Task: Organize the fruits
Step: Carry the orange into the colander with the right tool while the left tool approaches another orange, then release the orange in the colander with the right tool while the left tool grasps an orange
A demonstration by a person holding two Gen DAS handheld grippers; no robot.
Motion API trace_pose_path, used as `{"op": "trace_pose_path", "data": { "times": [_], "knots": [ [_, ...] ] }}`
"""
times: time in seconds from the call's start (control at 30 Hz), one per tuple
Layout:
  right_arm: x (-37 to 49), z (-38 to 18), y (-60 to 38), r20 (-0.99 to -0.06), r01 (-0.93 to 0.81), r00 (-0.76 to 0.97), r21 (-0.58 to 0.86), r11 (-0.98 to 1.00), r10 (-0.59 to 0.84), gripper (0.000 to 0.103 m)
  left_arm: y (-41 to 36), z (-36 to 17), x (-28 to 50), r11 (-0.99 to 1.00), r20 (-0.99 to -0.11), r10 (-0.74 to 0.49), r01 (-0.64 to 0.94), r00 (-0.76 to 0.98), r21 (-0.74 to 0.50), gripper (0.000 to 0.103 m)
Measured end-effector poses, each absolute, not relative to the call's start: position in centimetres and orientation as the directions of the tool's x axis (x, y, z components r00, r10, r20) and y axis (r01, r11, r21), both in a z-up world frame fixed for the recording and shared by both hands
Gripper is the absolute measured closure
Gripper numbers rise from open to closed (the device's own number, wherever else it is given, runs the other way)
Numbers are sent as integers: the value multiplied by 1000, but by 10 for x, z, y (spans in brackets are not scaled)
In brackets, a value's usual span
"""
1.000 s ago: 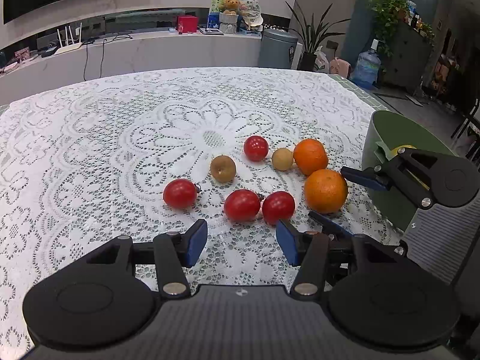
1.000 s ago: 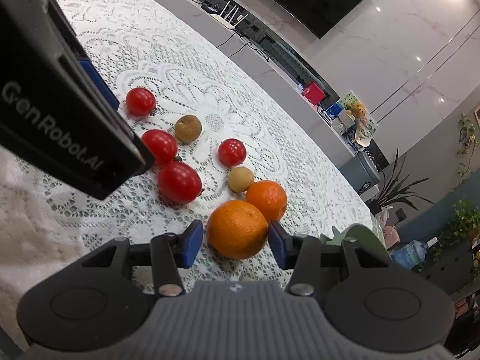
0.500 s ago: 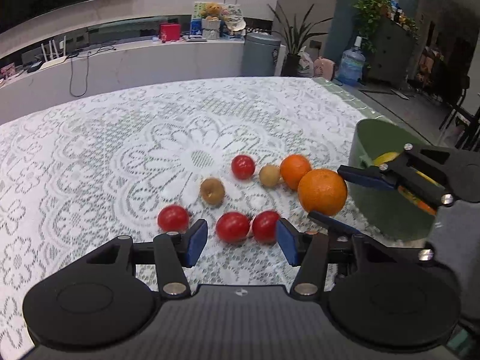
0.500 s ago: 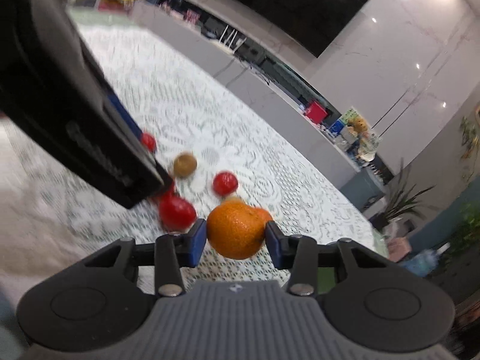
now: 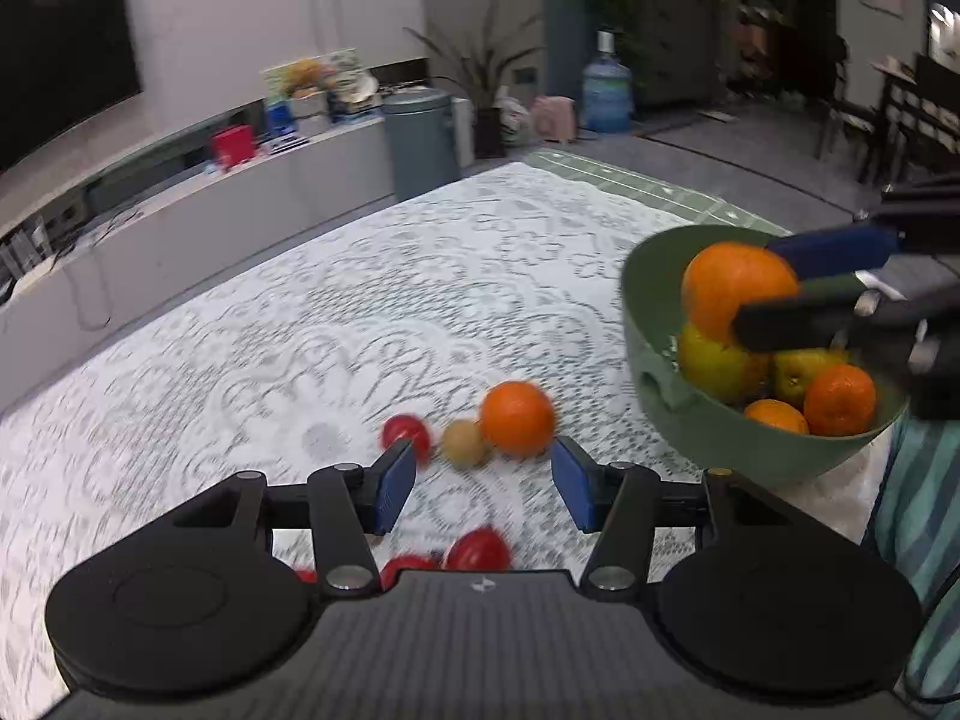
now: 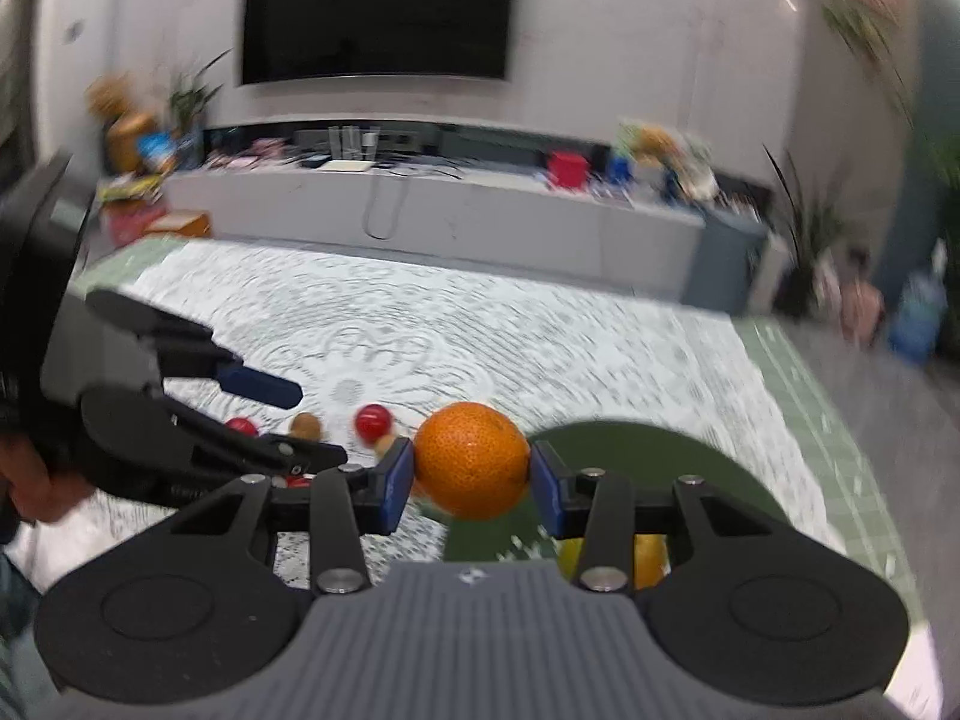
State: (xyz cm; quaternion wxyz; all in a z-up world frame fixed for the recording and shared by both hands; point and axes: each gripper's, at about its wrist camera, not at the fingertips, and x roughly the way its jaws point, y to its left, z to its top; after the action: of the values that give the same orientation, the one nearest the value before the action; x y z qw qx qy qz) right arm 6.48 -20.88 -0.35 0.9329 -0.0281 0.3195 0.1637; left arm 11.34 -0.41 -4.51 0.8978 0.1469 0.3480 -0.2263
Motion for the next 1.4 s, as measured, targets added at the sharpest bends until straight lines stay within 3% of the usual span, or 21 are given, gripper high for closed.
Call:
{"op": "trace_pose_path", "data": {
  "times": [0.13, 0.47, 0.83, 1.4],
  "knots": [
    [70, -12, -242, -642, -251, 699, 193, 949, 315, 63, -23, -53, 120, 779, -696, -329, 600, 639, 182, 41],
    [95, -52, -271, -704, -81, 558, 481, 873, 440, 63, -65, -93, 136, 534, -728, -248, 717, 639, 447, 40],
    [117, -66, -266, -724, -37, 513, 518, 855, 461, 63, -82, -121, 150, 428, -746, -190, 738, 638, 522, 44],
    [134, -79, -249, -794, -23, 475, 419, 908, 378, 63, -86, -122, 162, 437, -754, -181, 739, 631, 513, 53]
  ]
}}
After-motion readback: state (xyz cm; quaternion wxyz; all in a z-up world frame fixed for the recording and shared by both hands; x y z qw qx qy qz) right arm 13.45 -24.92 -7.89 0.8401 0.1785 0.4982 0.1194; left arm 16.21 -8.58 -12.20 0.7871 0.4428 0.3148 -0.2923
